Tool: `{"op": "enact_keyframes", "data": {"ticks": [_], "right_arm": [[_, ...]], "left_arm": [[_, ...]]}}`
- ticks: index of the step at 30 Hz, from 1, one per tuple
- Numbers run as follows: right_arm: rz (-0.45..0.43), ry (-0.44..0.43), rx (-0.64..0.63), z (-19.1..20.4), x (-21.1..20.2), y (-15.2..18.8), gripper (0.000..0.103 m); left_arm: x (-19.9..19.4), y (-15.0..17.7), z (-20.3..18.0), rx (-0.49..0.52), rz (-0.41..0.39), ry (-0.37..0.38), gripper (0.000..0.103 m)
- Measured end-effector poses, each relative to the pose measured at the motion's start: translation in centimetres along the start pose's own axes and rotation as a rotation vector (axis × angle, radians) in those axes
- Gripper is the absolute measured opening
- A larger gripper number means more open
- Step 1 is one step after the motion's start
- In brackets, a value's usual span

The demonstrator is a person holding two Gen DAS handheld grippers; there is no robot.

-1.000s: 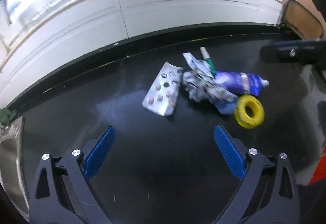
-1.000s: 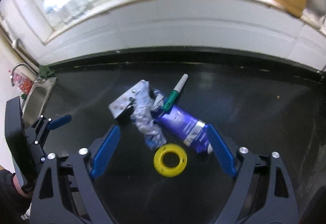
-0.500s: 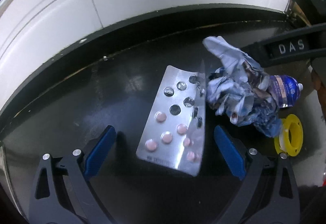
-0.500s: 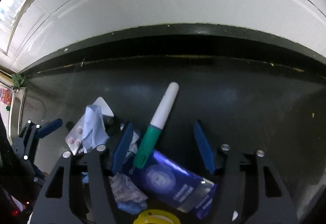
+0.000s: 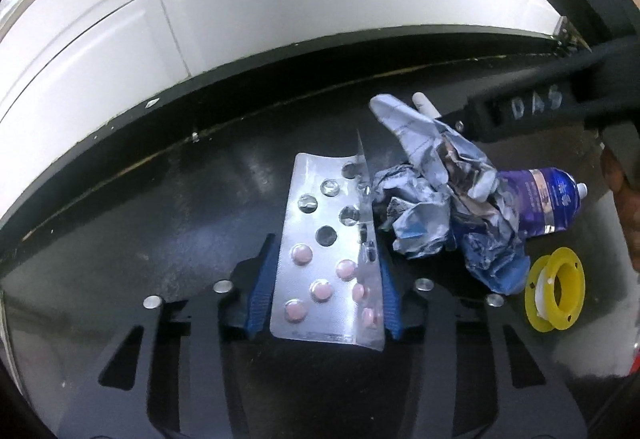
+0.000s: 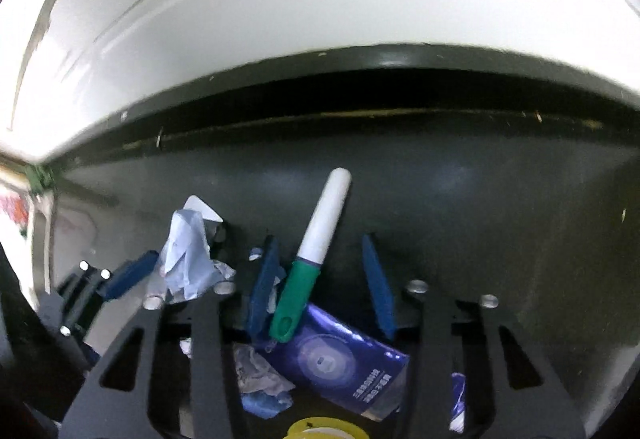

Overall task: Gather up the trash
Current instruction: 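Grasp the pill blister pack with the left gripper while the right gripper grasps the green-capped marker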

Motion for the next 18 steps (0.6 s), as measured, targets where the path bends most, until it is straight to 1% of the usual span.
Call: {"op": "enact_keyframes", "data": {"ticks": [1, 2, 6, 9, 12, 15, 18], "right_arm": [[-0.004, 0.007, -0.026, 0.4, 0.0, 0.2, 0.017], [-0.005, 0.008, -0.034, 0.5, -0.1, 0.2, 0.015], [-0.044, 0.002, -0.047, 0.8, -1.7, -0.5, 0.015], [-0.093, -0.006, -0.075, 1.2, -4.5, -0.9, 0.015], [-0.13, -0.013, -0.098, 1.4, -7.0, -1.0, 0.015], [-0.16, -0.012, -0.125, 2.3, -9.3, -0.2, 0.015], [-0.173, -0.02, -0.144, 3.0, -11.4, 1.9, 0.015]], "left_arm": [[-0.1, 0.1, 0.2, -0.014, 0.007, 0.001, 0.041], [-0.1, 0.1, 0.4, -0.031, 0.016, -0.001, 0.041], [-1.6, 0.1, 1.5, -0.085, 0.01, -0.022, 0.04], [-3.5, 0.8, 1.7, -0.124, -0.002, -0.048, 0.04], [-6.3, 1.4, 1.7, -0.148, -0.026, -0.081, 0.04], [-8.5, 2.0, 1.4, -0.179, -0.04, -0.099, 0.041], [-11.3, 3.3, 0.9, -0.201, -0.054, -0.122, 0.041]]}}
Point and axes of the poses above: each gripper's, at about its wrist camera, not at the fingertips, and x roughly the way its jaws point, z to its left, y to its underside, the point moved 10 cm from there along x, roughly the way its jaws point, and after that the axes turned 3 degrees about -z, right-handed, at the moved point
